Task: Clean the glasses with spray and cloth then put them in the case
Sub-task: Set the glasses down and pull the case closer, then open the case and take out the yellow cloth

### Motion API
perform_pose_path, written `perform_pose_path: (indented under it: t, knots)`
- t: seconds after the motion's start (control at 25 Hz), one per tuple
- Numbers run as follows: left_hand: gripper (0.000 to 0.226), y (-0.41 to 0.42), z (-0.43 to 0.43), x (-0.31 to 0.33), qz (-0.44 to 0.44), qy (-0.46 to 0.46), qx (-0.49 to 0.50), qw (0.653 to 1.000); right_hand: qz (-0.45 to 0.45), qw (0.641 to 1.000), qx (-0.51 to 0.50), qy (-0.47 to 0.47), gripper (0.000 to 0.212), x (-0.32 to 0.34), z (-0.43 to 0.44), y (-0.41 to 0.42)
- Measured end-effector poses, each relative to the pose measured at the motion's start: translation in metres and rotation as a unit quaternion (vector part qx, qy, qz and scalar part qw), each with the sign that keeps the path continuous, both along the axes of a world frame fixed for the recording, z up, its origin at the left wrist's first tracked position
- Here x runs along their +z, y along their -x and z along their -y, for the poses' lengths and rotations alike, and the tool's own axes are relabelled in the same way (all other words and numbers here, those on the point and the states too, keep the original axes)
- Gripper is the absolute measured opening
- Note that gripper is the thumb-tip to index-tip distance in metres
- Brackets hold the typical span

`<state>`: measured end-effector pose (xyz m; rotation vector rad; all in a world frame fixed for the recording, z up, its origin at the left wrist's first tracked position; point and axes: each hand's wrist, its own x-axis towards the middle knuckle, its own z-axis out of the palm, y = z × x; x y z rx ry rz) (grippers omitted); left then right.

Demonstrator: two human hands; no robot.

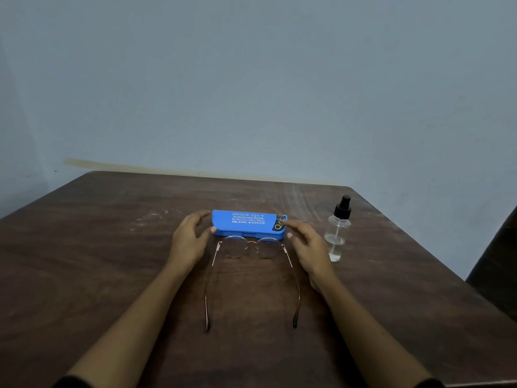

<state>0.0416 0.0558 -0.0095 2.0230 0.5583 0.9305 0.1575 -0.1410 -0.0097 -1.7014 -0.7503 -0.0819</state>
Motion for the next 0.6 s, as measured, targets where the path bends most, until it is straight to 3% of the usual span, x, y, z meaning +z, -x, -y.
perform_pose_path:
  t: [0.28,0.44,0.6]
  knots:
    - [0.072,-0.020,-0.014,0.003,-0.053,0.040,-0.090,0.994,0.005,0.997,0.050,0.058,0.031,0.001,-0.022,-0.032]
    - [0.076,-0.026,-0.018,0.004,-0.071,0.061,-0.109,0.990,-0.009,0.997,0.074,0.037,0.026,0.003,-0.030,-0.042]
    - [0.070,-0.034,-0.021,0.004,-0.067,0.039,-0.099,0.992,0.117,0.985,0.053,0.117,0.027,0.000,-0.040,-0.052]
